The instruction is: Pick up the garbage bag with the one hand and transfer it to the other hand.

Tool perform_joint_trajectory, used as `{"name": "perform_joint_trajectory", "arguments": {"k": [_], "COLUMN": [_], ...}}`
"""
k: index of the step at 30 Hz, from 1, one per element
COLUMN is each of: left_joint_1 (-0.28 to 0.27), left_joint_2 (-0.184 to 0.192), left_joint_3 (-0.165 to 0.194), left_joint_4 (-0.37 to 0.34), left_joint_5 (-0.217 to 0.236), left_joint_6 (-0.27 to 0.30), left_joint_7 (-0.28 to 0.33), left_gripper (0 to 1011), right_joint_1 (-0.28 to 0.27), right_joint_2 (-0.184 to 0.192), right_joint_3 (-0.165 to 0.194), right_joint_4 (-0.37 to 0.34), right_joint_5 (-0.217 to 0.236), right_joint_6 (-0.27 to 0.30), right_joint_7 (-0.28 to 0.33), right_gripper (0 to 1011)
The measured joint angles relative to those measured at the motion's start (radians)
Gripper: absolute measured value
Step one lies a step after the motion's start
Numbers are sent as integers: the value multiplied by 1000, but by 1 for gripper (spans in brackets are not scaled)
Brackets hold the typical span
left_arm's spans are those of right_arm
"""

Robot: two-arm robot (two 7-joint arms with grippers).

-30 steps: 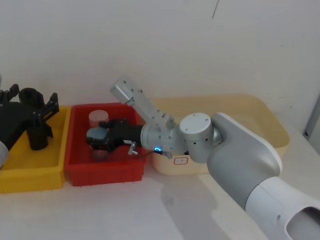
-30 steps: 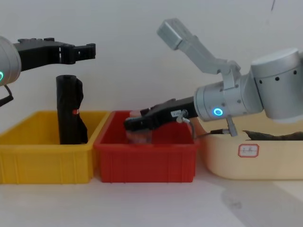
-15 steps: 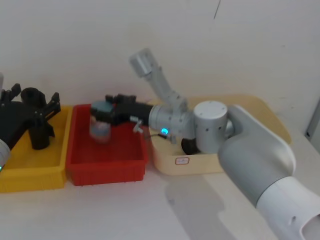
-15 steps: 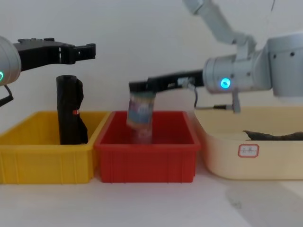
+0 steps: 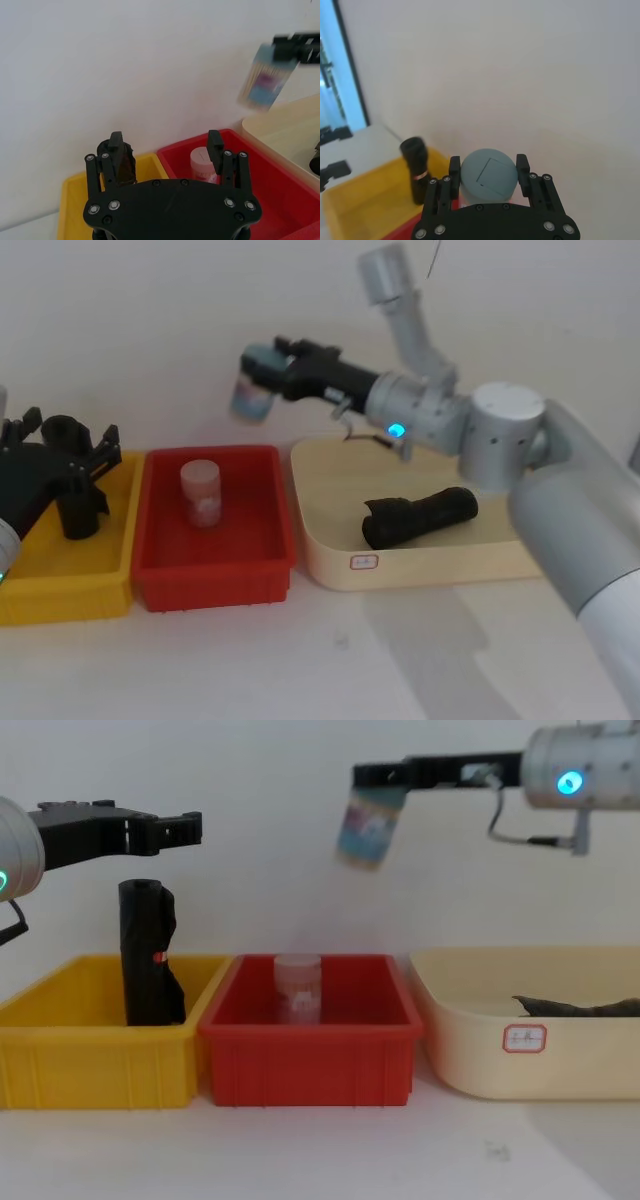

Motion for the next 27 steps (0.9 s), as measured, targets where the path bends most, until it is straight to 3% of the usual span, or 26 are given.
{"name": "perform_joint_trajectory", "arguments": {"k": [10, 17, 27], "left_joint_1": [0, 0, 0], "left_joint_2": [0, 0, 0], "left_joint_3": [0, 0, 0], "left_joint_4": [0, 0, 0], "left_joint_5": [0, 0, 0], "left_joint_6": [0, 0, 0], "left_joint_7": [0, 0, 0], "left_gripper": [1001, 1001, 1001], "right_joint_1": [-16, -52, -111], "right_joint_2": [87, 138, 186], "right_joint_3": [63, 85, 122], "right_joint_4": [-49, -67, -108], "right_joint_5": [33, 48, 80], "right_joint_6": [-4, -9, -46], "right_joint_7": [-2, 6, 12], "right_gripper": [660, 666, 959]}}
